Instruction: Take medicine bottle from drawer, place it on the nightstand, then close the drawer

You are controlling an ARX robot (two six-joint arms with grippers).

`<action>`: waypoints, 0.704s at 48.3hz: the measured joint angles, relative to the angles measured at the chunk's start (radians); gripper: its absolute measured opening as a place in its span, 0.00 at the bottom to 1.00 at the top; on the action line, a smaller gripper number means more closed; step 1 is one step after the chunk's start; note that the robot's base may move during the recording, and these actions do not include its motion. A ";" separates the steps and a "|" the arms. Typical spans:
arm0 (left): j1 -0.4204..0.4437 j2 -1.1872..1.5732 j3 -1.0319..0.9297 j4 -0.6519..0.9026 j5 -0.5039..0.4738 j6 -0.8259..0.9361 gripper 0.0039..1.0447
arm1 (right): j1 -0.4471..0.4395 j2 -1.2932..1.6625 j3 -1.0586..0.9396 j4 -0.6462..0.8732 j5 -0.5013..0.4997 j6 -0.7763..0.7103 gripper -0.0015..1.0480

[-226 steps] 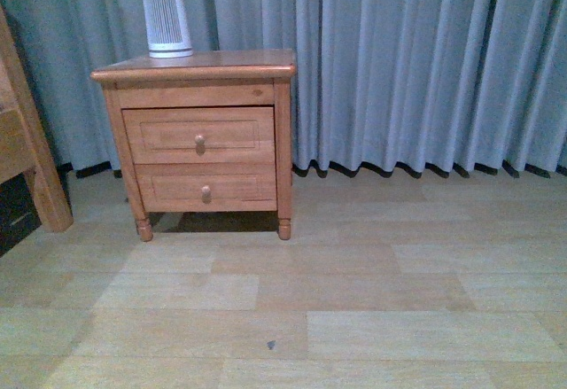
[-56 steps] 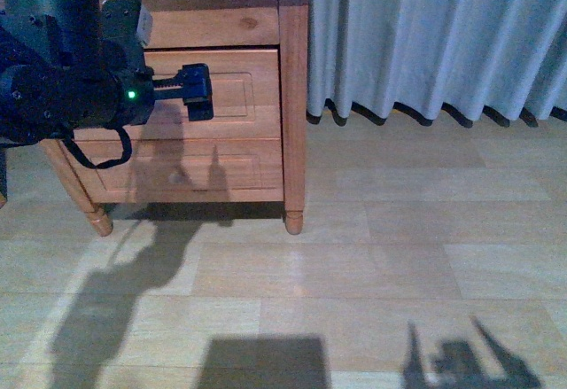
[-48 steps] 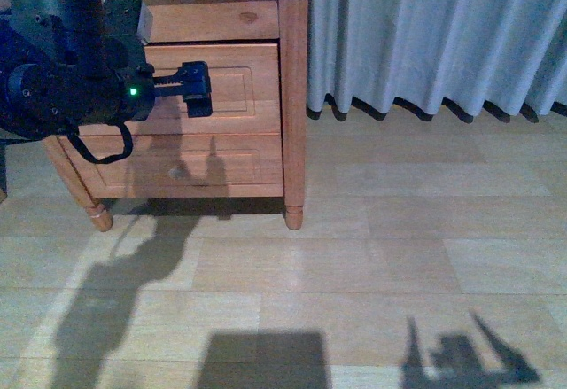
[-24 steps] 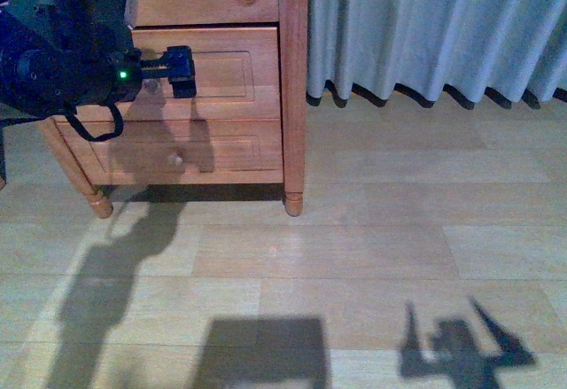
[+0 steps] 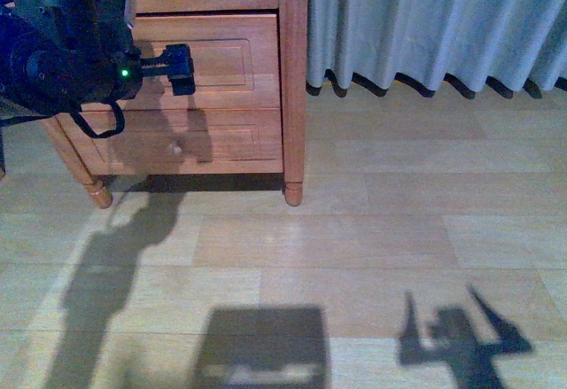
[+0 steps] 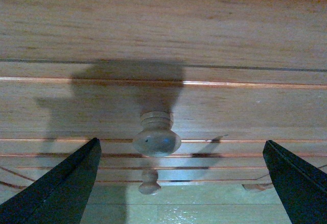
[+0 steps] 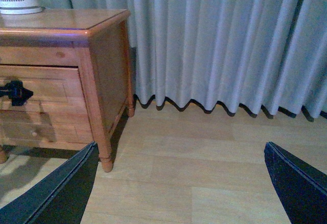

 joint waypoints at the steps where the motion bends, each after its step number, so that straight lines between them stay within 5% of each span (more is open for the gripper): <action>1: 0.000 0.001 0.000 0.000 0.000 0.000 0.94 | 0.000 0.000 0.000 0.000 0.000 0.000 0.93; 34: 0.005 0.022 0.044 0.001 -0.011 -0.016 0.94 | 0.000 0.000 0.000 0.000 0.000 0.000 0.93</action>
